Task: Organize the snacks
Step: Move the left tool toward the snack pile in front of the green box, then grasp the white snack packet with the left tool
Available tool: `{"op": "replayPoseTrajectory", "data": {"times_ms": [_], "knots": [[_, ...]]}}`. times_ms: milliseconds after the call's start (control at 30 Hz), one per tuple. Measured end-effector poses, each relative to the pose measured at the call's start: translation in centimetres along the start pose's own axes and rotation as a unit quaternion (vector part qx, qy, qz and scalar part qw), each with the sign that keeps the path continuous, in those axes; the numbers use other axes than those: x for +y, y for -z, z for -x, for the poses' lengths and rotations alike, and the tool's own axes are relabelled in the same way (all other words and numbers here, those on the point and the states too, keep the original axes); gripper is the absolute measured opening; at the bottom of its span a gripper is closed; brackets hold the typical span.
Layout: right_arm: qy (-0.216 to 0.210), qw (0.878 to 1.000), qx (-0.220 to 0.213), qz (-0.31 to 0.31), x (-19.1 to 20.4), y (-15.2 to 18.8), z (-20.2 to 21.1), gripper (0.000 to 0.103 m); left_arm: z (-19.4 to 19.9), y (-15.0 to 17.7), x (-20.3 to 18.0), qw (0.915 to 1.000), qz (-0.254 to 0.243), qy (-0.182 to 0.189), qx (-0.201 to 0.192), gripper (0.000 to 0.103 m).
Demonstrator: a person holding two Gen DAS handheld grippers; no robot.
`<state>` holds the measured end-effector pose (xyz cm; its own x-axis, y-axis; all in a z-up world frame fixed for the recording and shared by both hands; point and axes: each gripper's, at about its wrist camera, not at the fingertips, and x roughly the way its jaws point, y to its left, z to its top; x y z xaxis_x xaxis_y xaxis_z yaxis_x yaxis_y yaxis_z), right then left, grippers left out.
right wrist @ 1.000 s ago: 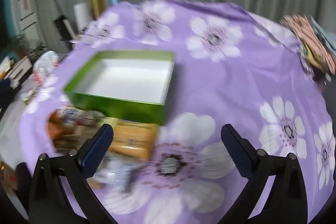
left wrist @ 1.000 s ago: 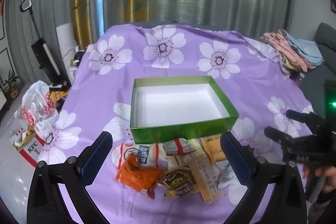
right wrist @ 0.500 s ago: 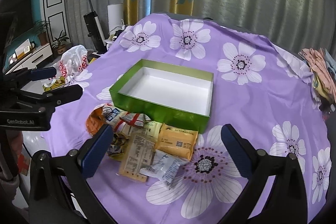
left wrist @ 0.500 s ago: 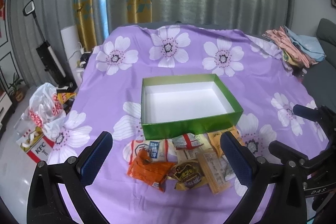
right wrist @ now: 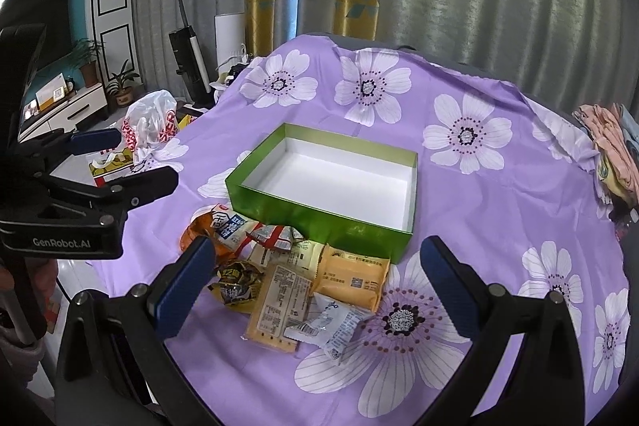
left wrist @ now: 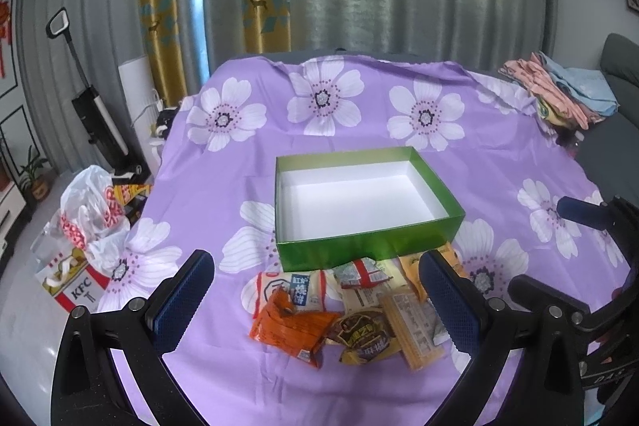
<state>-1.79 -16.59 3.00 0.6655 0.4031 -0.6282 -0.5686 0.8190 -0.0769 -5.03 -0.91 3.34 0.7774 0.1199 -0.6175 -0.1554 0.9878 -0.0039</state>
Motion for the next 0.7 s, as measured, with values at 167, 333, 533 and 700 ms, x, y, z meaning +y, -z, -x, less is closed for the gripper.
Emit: {"op": "replayPoseTrajectory", "data": {"times_ms": [167, 333, 533, 700], "knots": [[-0.003, 1.000, 0.002, 0.003, 0.2, 0.1, -0.1, 0.103, 0.1, 0.1, 0.0, 1.0000, -0.001, 0.003, 0.001, 0.102], [-0.002, 1.000, 0.001, 0.000, 0.3, 0.4, -0.1, 0.103, -0.6, 0.1, 0.3, 0.9993, 0.013, 0.034, 0.013, 0.102], [-0.009, 1.000, 0.015, -0.025, -0.7, 1.3, -0.9, 0.103, -3.4, 1.1, 1.5, 0.9878, 0.072, 0.120, 0.068, 0.102], [-0.031, 0.996, 0.048, -0.067, -1.9, 3.6, -2.7, 0.103, -5.6, 3.0, 1.5, 0.9771, 0.097, 0.152, 0.113, 0.102]]}}
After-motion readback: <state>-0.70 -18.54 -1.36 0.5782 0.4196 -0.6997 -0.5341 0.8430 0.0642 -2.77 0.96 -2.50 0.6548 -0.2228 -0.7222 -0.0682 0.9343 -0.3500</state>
